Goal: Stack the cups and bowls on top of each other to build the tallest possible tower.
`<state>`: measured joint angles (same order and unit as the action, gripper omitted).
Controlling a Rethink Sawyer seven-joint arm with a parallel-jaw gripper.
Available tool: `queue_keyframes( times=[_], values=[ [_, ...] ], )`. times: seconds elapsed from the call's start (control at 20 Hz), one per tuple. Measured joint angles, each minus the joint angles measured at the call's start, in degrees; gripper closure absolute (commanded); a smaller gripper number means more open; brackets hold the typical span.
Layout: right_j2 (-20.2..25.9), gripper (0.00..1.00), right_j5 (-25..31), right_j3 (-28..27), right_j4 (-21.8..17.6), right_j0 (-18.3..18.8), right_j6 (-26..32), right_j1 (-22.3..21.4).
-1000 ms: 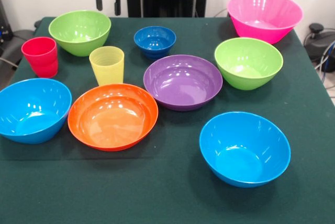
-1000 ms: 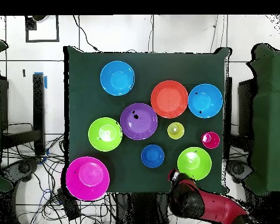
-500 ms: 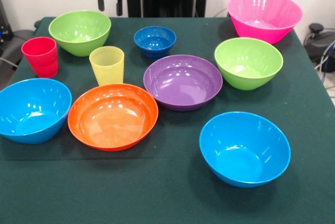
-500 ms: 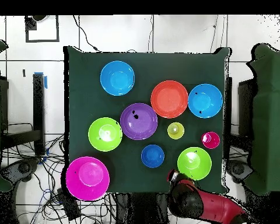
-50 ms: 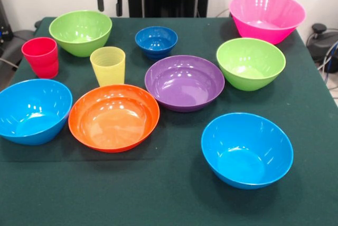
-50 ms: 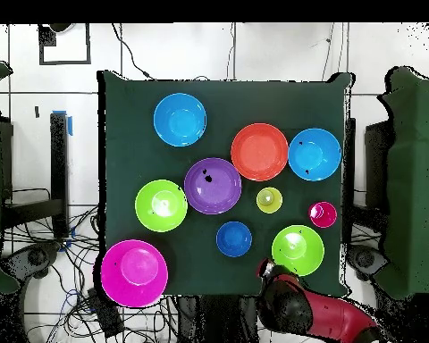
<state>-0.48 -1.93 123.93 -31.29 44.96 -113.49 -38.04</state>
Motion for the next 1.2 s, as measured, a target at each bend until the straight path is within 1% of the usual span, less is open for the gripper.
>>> queue_keyframes(
  times=[0.6,1.0,1.2],
  values=[
    [0.0,0.00,0.0,-2.0,0.0,0.3,0.0,0.4],
    [0.0,0.00,0.0,-3.4,0.0,0.3,0.0,3.6],
    [0.0,0.00,0.0,-3.4,0.0,0.2,0.0,4.5]
  ],
)
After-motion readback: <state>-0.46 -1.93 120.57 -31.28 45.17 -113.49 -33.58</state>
